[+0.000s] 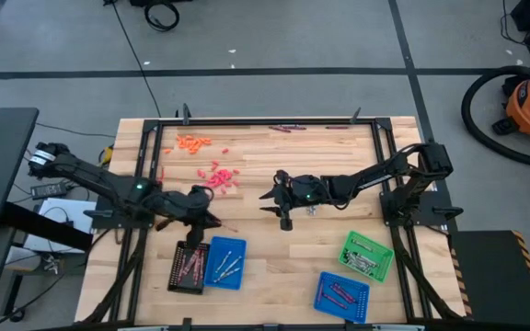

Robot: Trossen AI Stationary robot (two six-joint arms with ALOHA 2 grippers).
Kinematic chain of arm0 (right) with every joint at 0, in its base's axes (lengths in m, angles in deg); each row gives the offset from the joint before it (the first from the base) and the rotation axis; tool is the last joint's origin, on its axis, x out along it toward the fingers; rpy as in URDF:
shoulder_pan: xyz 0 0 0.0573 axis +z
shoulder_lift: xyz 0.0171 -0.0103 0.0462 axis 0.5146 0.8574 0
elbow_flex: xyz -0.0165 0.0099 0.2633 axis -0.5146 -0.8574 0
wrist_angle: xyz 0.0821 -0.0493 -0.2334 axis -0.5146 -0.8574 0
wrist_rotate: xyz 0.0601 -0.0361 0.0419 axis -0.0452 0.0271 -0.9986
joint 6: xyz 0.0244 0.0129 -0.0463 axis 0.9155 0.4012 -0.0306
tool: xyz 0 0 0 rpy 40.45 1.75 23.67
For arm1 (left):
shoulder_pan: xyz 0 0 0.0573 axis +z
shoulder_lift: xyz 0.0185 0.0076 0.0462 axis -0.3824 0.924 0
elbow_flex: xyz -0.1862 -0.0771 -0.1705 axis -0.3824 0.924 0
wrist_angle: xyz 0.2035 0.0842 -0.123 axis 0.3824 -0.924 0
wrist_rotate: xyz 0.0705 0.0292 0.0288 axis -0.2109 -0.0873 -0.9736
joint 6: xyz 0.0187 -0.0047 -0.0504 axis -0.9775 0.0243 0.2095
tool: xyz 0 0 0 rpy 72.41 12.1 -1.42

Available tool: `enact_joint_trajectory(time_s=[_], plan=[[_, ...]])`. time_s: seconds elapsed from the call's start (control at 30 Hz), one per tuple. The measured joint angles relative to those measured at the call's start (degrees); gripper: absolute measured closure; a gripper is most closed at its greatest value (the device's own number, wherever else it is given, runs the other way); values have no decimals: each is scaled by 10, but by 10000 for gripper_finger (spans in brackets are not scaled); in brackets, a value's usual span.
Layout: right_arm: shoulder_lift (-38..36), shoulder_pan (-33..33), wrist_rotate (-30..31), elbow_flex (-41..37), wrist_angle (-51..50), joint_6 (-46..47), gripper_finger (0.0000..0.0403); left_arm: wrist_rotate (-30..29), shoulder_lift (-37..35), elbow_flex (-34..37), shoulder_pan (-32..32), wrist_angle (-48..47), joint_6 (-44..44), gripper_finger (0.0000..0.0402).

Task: Sort crayons
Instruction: Put the pink crayon into the black bin

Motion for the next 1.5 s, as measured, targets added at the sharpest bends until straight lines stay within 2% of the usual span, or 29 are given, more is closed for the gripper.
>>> enact_joint_trajectory(time_s=[0.2, 0.43, 0.67, 0.87, 1.2, 1.5], plan=[[0, -14, 10, 0, 18, -26, 245, 82, -37, 0, -47, -59, 145, 367], [0, -28, 6, 0, 30, -33, 245, 126, -28, 0, -119, -102, 280, 367], [0, -35, -16, 0, 57, -42, 245, 133, -27, 0, -174, -143, 405, 367], [0, -43, -28, 0, 63, -50, 245, 134, -20, 0, -189, -174, 498, 367], [0, -50, -41, 0, 63, -51, 245, 256, 70, 0, -182, -172, 547, 367], [1, -50, -54, 0, 74, -49, 245, 274, 97, 0, -183, -171, 541, 366]])
